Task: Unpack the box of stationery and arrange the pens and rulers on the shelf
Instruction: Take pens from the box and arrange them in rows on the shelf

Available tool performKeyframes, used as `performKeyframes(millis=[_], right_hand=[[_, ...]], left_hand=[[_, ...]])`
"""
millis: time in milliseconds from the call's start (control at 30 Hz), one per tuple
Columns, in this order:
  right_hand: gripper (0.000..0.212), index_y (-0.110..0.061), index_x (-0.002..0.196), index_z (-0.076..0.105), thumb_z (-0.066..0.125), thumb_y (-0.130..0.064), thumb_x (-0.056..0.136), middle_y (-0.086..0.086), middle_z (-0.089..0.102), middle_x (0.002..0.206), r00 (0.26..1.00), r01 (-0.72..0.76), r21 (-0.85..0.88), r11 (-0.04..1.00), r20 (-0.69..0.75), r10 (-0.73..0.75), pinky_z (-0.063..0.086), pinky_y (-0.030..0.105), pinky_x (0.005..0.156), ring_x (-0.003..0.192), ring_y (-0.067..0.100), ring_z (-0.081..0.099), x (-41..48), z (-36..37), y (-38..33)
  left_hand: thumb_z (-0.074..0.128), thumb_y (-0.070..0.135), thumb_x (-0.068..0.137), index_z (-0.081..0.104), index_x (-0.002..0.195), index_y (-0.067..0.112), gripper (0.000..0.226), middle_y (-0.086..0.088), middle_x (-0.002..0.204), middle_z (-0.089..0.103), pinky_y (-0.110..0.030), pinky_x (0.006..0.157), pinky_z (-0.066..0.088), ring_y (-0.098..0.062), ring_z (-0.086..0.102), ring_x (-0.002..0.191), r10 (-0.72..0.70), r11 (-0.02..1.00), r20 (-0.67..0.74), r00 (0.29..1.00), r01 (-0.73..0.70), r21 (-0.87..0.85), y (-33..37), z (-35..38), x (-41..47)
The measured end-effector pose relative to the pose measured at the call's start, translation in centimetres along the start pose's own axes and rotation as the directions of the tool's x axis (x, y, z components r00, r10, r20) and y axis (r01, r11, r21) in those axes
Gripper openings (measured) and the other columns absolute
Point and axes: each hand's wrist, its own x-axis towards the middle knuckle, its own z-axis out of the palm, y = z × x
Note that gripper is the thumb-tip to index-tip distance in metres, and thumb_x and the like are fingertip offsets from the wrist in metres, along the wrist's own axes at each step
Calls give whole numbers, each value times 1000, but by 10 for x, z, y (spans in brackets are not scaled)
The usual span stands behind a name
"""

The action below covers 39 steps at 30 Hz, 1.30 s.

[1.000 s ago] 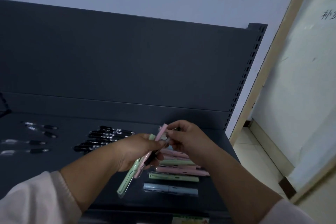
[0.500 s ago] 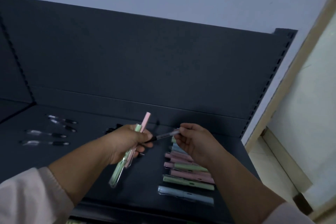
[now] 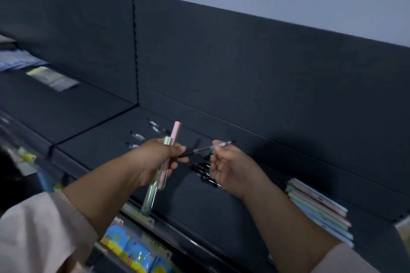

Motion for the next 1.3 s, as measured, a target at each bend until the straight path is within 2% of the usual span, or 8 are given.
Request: performKeyframes(millis=[100, 200, 333, 467, 700, 800, 967, 1300], right_hand=[[12, -16, 100, 61, 49, -16, 99, 1, 67, 94, 998, -8, -53, 999, 68, 12, 48, 28, 73, 88, 17, 62, 19, 38, 15], [17, -21, 96, 57, 41, -20, 103, 2, 63, 87, 995, 99, -249, 963, 15, -98, 49, 27, 67, 78, 17, 62, 41, 67, 25], [17, -24, 88, 55, 45, -20, 100, -5, 47, 70, 926, 337, -742, 580, 152, -345, 41, 26, 61, 62, 11, 43, 74, 77, 45], [27, -21, 119, 59, 46, -13, 97, 1, 62, 106, 952, 281, -955, 92, 265, -155, 47, 27, 79, 94, 18, 58, 100, 87, 78], [55, -19, 138, 48, 43, 4, 88, 9, 46, 130, 945, 255, -964, -72, 264, -193, 45, 28, 90, 116, 26, 50, 111, 112, 101], [39, -16, 133, 52, 48, -9, 94, 6, 51, 127, 923, 250, -968, -5, 240, -301, 43, 27, 94, 115, 23, 52, 111, 118, 95], [29, -19, 123, 60, 52, -25, 96, -7, 62, 102, 936, 320, -747, 583, 152, -319, 48, 26, 84, 87, 8, 59, 92, 137, 68], [17, -21, 91, 68, 54, -11, 94, -6, 62, 68, 945, 327, -746, 580, 271, -185, 45, 20, 64, 62, 2, 56, 27, 76, 22]], left_hand=[[57, 18, 94, 58, 90, 14, 6, -6, 75, 70, -19, 45, 38, -9, 49, 47, 1, 1000, -48, 999, -2, -5, -4, -24, 1], [52, 20, 97, 56, 87, 14, 13, -5, 72, 64, -20, 47, 38, -12, 51, 52, 2, 999, -137, 991, -8, -38, -8, -55, 4], [51, 24, 98, 60, 89, 12, 17, -5, 68, 62, -25, 49, 45, -15, 53, 56, -73, 980, -165, 984, 39, -197, -11, -101, 11], [52, 29, 96, 65, 89, 13, 21, -3, 60, 58, -31, 58, 49, -16, 52, 55, -142, 957, -138, 980, 100, -272, -14, -130, 18], [53, 31, 95, 67, 94, 11, 24, 0, 57, 51, -26, 54, 45, -13, 48, 50, -172, 950, 4, 985, 167, -266, -14, -152, 28], [52, 29, 95, 66, 96, 10, 24, 0, 57, 51, -25, 54, 43, -13, 47, 49, -157, 967, 50, 986, 164, -196, -12, -152, 30], [57, 20, 94, 66, 94, 10, 14, 0, 59, 52, -23, 49, 38, -12, 46, 51, -119, 991, 147, 982, 107, 86, -7, -137, 27], [56, 21, 94, 60, 88, 17, 8, -4, 69, 61, -28, 60, 44, -16, 55, 59, -100, 951, 384, 918, -26, 308, 4, -54, 7]])
